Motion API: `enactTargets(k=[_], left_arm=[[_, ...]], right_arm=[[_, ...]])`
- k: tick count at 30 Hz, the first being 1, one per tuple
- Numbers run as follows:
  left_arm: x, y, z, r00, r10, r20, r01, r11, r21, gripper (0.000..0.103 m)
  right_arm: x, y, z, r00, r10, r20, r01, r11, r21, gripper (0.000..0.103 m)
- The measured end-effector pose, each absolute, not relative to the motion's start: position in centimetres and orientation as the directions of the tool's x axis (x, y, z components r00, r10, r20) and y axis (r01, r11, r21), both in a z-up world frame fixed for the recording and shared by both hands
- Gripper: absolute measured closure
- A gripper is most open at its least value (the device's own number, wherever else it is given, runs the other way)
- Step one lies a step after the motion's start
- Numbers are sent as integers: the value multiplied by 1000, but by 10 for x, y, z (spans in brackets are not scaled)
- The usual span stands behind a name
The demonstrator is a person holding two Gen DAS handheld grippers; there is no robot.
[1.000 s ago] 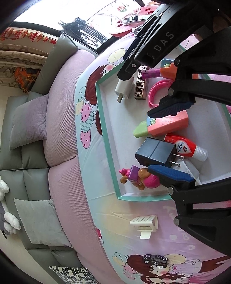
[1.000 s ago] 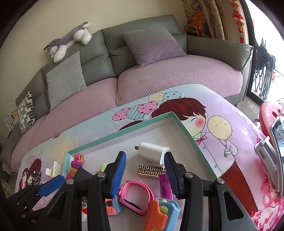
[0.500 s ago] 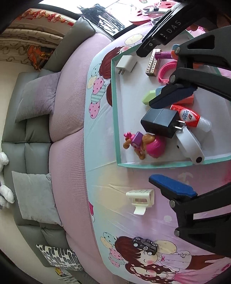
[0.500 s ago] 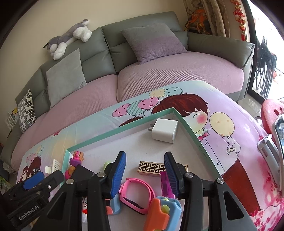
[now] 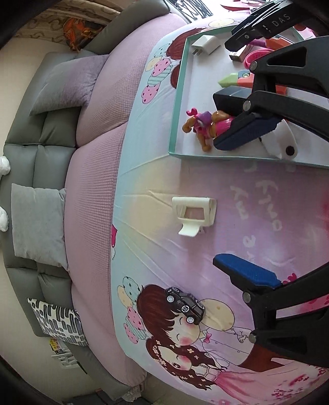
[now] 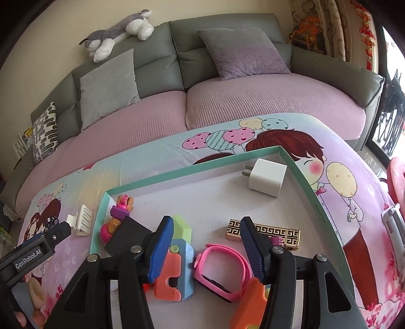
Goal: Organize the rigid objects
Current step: 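Move the left tool toward the black toy car while the right tool approaches the cream phone stand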
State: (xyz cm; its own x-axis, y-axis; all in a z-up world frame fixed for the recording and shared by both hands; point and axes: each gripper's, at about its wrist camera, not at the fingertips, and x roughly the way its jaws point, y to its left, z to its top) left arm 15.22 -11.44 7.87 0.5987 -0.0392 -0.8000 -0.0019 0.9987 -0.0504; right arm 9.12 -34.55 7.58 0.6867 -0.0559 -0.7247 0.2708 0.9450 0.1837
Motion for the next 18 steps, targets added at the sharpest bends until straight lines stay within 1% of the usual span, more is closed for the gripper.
enactTargets(k=[1,3,4,6,10,11,12,13,18], left_arm=[[152,-113,78,597,-37,-801,-6,999,-50,19],[152,-111,78,596,-33,-802,-11,999,-49,18],[152,-111,78,598,-31,-801,-13,999,-48,18],[151,-111,78,601,-28,-799,-14,999,-46,18],[152,-110,78,600,-21,-799,-20,999,-41,18],[151,-109,79,601,-19,-799,-23,999,-40,16],[152,-107,79,602,-16,-798,-26,999,-39,12],[152,-105,79,603,-12,-798,-30,999,-38,3],[151,-93,82,610,-10,-792,-50,997,-51,2]], right_arm=[[92,-343,75,684,-53,-728,263,948,178,41],[95,-336,73,677,-56,-734,250,955,157,28],[96,-334,72,674,-60,-736,244,959,146,26],[98,-330,71,674,-57,-736,233,962,139,19],[99,-322,70,679,-35,-733,211,966,149,11],[100,-320,70,680,-35,-733,206,968,145,8],[100,-318,70,681,-36,-731,202,969,141,4],[100,-317,70,682,-35,-730,199,970,139,0],[101,-313,69,689,-23,-724,189,970,149,0]])
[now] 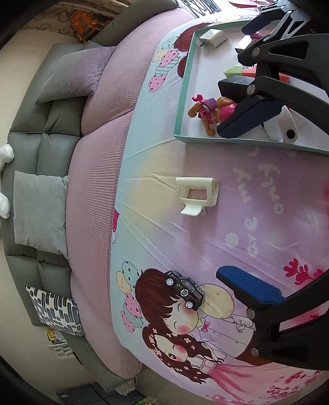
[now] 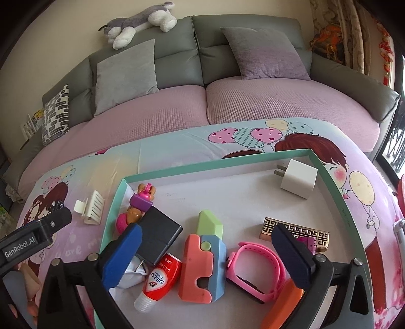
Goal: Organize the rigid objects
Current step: 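Move the left tool toward the black toy car while the right tool approaches the cream phone stand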
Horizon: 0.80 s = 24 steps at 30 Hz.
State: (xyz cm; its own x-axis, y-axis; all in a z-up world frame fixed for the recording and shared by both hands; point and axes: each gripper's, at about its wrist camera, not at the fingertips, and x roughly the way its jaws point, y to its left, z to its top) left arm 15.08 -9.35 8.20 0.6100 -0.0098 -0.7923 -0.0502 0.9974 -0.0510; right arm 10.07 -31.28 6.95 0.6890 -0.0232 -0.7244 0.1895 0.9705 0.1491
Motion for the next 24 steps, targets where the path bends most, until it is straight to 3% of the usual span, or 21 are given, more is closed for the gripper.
enactTargets(k=[24], left_arm=[[149,-26,91,630,16,-777,-170,979,-117,2]], right_arm=[[105,-261,84,730,24,-683,107,983,149,0]])
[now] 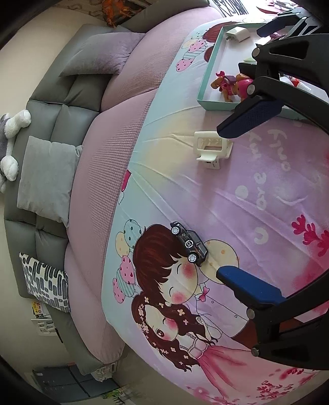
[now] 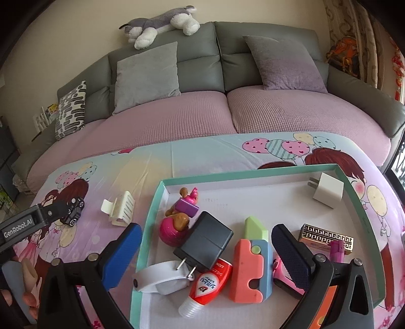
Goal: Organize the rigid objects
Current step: 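Move the left tool toward the black toy car while the right tool approaches the cream phone stand, then grasp the black toy car with the left gripper while the right gripper grasps the cream phone stand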
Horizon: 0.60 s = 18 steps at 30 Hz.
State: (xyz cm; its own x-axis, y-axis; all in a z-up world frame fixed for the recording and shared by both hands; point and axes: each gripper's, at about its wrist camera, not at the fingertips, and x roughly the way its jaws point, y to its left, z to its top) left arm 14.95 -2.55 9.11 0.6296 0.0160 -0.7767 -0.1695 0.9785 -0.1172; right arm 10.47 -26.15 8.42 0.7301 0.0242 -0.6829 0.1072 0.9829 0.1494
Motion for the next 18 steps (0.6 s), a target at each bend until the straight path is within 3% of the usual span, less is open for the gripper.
enactTargets(k=[6,16,18], left_arm=[[158,-20,98,647,12,-762,-175,976,-133,2],[182,9,80,625,34,-780,-215,968,-130,2],[186,11,76,631,14,-776,-196,970,-141,2]], right_arm=[[111,-246,82,749,115,-652,54,971,234,0],[121,-227,75,732,119,-671,17,981,193,0],[124,-222,75,722,131,-679,3,981,192,5]])
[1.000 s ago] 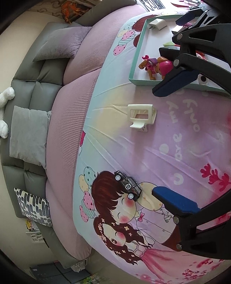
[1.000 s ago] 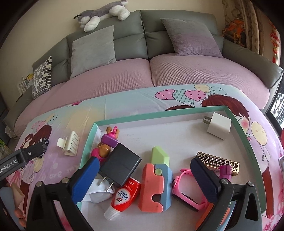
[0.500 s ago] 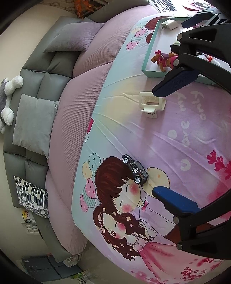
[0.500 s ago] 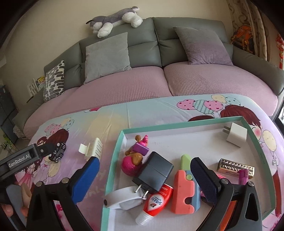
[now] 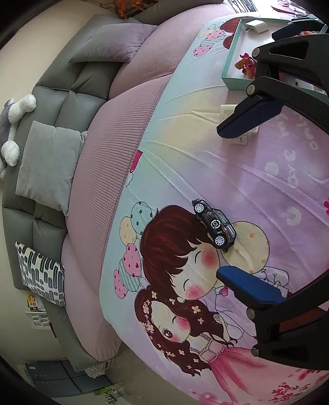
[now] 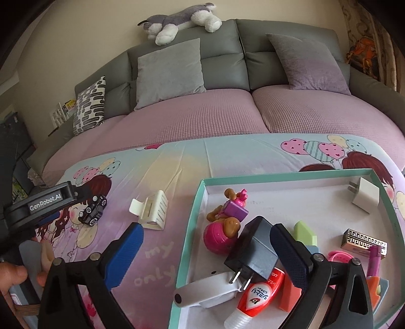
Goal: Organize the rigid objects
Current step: 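Grasp the black toy car with the left gripper while the right gripper grasps the cream phone stand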
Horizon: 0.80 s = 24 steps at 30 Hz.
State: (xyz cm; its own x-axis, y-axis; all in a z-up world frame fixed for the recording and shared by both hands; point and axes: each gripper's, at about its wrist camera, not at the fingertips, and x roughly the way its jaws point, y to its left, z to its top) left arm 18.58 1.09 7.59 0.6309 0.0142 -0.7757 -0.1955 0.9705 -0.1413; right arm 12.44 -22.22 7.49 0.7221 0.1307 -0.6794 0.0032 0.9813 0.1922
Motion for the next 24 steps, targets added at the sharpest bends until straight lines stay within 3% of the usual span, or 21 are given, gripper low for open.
enactTargets(k=[7,18,19,21,24], left_arm=[[195,23,67,625,33,-780,-192,975,-113,2],[210,33,34,579,5,-815,-171,979,-115,4],[211,34,31,577,4,-817,-172,978,-116,6],[214,36,26,566,-6,-825,-173,977,-126,20],[215,41,20,557,19,-831,-197,974,-110,23]], right_arm=[[139,-188,80,723,123,-680,-67,992,109,6],[174,-137,68,674,149,-724,-168,985,47,18],[175,-136,65,668,155,-727,-172,984,52,20],[180,-133,59,653,158,-740,-174,983,57,22],[185,-131,54,641,162,-750,-170,983,67,22]])
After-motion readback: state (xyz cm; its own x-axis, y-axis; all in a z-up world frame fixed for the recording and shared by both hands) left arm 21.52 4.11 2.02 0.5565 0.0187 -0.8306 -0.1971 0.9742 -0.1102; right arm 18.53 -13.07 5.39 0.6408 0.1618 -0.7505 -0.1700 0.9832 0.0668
